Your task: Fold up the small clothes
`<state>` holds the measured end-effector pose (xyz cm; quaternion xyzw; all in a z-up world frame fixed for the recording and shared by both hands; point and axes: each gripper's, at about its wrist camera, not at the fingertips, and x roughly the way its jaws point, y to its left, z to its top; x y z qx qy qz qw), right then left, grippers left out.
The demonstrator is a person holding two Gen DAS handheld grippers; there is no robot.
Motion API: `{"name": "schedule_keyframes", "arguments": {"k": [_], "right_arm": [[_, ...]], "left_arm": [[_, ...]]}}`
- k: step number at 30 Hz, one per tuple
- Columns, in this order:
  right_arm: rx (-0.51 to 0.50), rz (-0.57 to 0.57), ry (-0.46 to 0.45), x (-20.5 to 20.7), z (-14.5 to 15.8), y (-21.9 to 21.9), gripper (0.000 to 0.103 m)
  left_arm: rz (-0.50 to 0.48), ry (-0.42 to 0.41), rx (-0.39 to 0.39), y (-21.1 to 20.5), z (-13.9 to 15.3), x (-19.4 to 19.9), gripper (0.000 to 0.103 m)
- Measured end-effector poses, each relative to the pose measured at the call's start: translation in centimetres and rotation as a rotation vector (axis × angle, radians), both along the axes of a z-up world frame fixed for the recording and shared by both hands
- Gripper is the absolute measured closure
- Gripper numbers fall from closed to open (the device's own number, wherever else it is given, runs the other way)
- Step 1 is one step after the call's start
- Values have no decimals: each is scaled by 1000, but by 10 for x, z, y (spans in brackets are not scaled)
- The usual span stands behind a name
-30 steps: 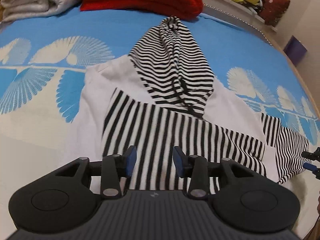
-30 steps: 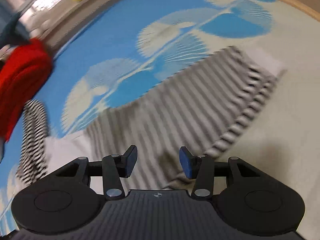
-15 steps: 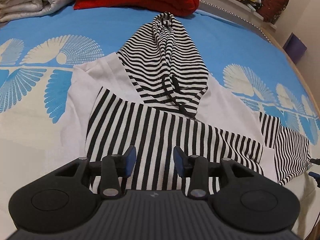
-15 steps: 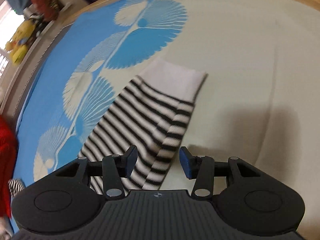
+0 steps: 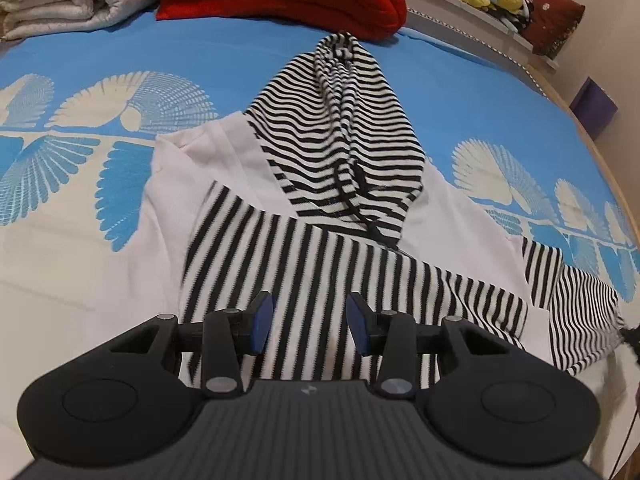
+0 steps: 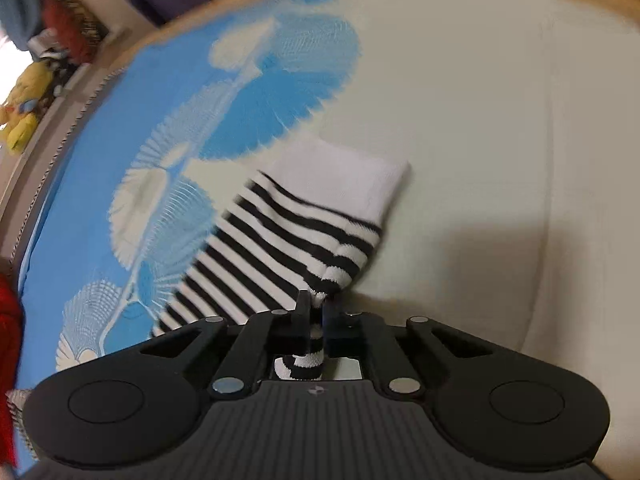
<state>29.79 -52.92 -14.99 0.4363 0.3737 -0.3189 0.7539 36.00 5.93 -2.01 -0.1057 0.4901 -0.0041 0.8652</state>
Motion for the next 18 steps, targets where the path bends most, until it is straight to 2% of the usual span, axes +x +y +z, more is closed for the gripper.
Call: {"name": "schedule_keyframes", "arguments": {"k": [3, 5, 7, 8, 10, 11, 12, 13, 14, 15, 16, 18], "right_arm": [[-176, 95, -74, 16, 41, 35, 99], [-300, 203, -150, 26, 72, 77, 99], [-355, 342, -248, 32, 96, 125, 99], [-380, 446, -307, 33, 107, 155, 99], [-403, 728, -457, 28, 125, 229, 98], [-373, 871, -525, 23, 130, 263, 93], [-313, 1034, -584, 16, 133, 296, 93], [-251, 1194, -617, 8, 132, 325, 90], [-211, 1331, -626, 1, 130, 348, 86], [-206, 1442, -609, -8, 126, 368, 78], [-225, 1506, -573, -14, 121, 381, 69], [-251, 1529, -497, -16, 111, 389, 65]], "left_arm": [[32, -4, -4, 11, 3, -1, 58], [54, -8, -7, 20, 5, -2, 58], [79, -11, -14, 30, 8, -3, 58], [95, -11, -20, 36, 9, -3, 58], [127, -11, -33, 48, 11, -2, 58], [145, -9, -42, 54, 11, -2, 58], [162, -7, -52, 60, 12, -2, 58], [174, -4, -61, 64, 12, -2, 58], [182, 0, -70, 69, 11, -2, 58], [189, 5, -80, 72, 11, -2, 58], [194, 10, -87, 74, 10, -2, 58], [195, 20, -102, 76, 9, -2, 58]]}}
